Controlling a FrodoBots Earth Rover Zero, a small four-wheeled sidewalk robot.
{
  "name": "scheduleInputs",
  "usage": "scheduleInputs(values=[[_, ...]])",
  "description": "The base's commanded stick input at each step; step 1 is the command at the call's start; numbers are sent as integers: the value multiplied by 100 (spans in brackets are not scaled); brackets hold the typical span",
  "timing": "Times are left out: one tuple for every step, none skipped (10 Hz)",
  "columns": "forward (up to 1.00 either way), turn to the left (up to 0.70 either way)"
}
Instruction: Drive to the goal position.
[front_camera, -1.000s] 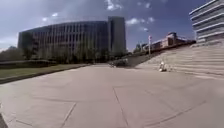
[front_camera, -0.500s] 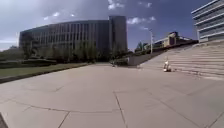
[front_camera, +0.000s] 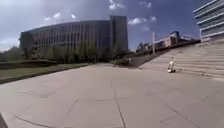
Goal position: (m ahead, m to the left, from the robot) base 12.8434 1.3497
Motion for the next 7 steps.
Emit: scheduleInputs(values=[[70,0],[70,0],[70,0],[70,0],[70,0],[70,0],[70,0]])
